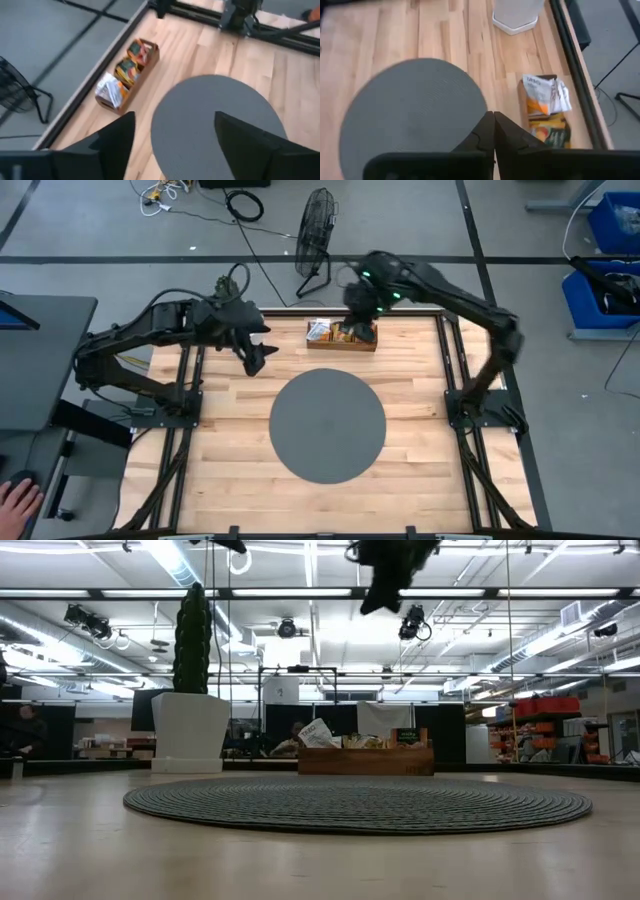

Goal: Pick & Place Tea
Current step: Return to Home Position

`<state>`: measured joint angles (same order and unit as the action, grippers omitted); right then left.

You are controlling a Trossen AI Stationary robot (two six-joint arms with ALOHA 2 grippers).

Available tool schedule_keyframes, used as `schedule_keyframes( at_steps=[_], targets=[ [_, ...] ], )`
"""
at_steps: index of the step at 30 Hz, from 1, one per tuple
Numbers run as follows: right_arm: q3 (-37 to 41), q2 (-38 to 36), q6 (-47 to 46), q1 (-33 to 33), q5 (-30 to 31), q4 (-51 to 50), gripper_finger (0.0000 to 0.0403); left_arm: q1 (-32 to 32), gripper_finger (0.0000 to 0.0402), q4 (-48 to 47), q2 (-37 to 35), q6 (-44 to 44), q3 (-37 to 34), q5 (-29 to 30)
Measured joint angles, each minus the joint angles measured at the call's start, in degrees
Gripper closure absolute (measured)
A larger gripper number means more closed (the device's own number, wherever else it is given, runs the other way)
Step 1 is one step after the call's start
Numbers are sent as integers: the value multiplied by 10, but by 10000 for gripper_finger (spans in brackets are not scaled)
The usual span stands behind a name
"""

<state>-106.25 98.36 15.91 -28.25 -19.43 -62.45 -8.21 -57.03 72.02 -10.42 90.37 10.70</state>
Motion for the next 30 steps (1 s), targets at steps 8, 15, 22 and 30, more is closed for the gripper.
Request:
schedule_keyframes(
  at_steps=[8, 15, 22, 30],
  targets=[
    [277, -220, -146, 25, 3, 174, 400, 76, 230, 255, -59, 2, -144, 78],
    [424, -327, -260, 58, 5, 273, 401, 101, 285, 581, -142, 0, -366, -19],
    [446, -338, -289, 89, 5, 295, 400, 82, 301, 736, -276, -24, -523, -31],
    [446, -338, -289, 94, 5, 312, 394, 75, 305, 718, -470, 5, -608, -32]
  ],
)
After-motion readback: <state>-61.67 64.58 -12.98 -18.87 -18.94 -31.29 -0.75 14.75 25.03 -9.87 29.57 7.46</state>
